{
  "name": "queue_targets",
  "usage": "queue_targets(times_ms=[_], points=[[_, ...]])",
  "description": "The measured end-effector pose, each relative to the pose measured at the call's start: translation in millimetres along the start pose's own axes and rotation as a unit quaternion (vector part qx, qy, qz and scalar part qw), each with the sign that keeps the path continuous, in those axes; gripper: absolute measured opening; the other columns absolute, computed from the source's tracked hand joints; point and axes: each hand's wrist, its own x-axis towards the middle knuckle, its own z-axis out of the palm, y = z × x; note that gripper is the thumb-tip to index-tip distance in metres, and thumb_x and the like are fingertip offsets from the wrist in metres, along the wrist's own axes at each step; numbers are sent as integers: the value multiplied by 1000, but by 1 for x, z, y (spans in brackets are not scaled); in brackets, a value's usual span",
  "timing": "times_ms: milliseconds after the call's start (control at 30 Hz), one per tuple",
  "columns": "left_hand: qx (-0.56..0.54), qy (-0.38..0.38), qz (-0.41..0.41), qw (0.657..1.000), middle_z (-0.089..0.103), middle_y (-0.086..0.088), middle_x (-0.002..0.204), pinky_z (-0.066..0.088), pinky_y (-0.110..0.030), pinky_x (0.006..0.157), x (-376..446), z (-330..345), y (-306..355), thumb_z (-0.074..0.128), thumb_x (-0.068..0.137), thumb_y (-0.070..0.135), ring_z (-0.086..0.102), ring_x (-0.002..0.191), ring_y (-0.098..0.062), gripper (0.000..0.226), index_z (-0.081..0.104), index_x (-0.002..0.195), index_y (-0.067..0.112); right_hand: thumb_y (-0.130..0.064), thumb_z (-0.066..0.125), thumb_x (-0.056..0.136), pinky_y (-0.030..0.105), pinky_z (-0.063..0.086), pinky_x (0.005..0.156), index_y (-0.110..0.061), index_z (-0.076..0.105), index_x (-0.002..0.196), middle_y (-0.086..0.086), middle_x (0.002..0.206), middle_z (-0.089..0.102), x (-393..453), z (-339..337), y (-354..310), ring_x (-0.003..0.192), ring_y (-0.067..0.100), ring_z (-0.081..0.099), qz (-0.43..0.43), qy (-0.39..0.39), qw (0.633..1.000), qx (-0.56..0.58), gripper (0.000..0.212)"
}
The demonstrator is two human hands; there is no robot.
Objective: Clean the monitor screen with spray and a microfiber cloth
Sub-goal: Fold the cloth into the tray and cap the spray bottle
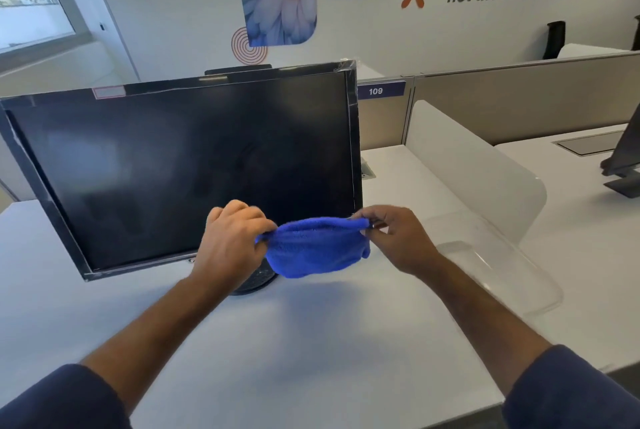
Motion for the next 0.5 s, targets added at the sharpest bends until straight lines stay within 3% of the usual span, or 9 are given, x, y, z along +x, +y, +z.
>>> queue_targets(times_ms=[67,167,267,333,400,500], points=[[-11,-13,-6,1000,65,16,77,24,-32,69,-25,11,6,76,62,24,53,85,-24,15,76,75,31,10,59,79,12,49,76,-24,74,91,-11,87,72,-21,10,15,80,-1,65,20,-22,1000,-7,39],[-100,-121,4,988,66,19,86,34,-34,74,-75,31,10,79,61,30,56,93,-15,16,72,75,31,7,64,75,7,44,76,-22,76,88,-12,85,72,-59,25,40,84,-3,63,68,-94,993,-23,34],[-217,-272,-16,937,68,23,103,37,-28,92,-123,45,15,74,66,36,54,109,2,16,67,79,30,1,65,75,15,50,82,-26,77,88,-9,89,74,-94,34,60,87,2,66,118,-186,975,-9,32],[-269,-344,-43,898,69,22,100,33,-18,97,-144,51,19,68,71,38,57,104,3,15,67,85,32,-2,64,75,16,52,83,-30,76,87,-8,90,74,-110,38,67,90,4,67,145,-228,963,12,33],[-296,-381,-78,872,68,21,95,36,-15,94,-153,53,22,66,75,37,58,97,0,14,66,88,33,-3,63,74,16,52,80,-32,76,86,-9,88,74,-118,40,70,90,5,67,161,-242,956,35,34],[-379,-356,-164,838,69,14,89,49,-20,80,-153,56,21,70,82,20,62,86,-8,10,66,88,26,0,61,77,21,53,76,-31,76,84,-5,84,73,-120,39,72,86,11,67,168,-231,956,74,36]])
